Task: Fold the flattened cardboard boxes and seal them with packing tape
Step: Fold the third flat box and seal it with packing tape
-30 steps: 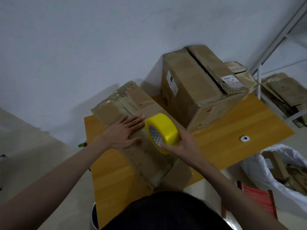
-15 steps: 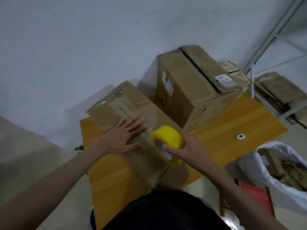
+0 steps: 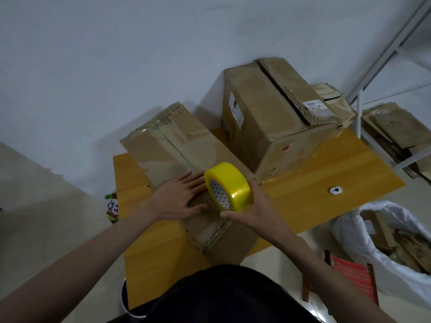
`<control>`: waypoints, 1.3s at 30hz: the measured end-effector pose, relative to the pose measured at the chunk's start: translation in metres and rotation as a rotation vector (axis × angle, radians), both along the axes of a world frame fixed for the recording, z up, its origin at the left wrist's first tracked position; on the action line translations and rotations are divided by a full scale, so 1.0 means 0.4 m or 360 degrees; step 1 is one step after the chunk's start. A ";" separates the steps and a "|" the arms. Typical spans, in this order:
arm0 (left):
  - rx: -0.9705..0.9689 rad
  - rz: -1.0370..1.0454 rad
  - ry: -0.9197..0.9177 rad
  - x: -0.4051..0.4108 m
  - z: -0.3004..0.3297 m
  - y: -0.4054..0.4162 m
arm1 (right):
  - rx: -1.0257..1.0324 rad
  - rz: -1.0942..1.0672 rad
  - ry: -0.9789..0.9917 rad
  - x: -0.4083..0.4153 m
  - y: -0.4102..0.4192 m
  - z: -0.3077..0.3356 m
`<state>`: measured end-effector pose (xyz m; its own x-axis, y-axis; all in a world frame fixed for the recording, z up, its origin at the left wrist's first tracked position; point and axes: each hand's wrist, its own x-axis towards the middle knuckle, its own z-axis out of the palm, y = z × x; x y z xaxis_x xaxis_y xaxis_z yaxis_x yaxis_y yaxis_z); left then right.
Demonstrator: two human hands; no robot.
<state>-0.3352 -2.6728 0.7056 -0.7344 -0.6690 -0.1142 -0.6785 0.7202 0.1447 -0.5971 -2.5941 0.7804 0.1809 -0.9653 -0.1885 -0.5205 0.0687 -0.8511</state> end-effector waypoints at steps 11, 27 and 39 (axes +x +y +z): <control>0.0079 0.0037 0.0044 -0.017 0.034 0.000 | -0.0141 -0.0237 -0.0136 -0.055 0.068 0.046; 0.0006 0.0081 0.0011 -0.115 0.015 0.120 | 0.0028 -0.0222 -0.0297 -0.114 0.115 0.003; 0.0048 0.0372 -0.0060 -0.101 0.033 0.054 | -0.0098 -0.0197 -0.0148 -0.057 -0.020 0.009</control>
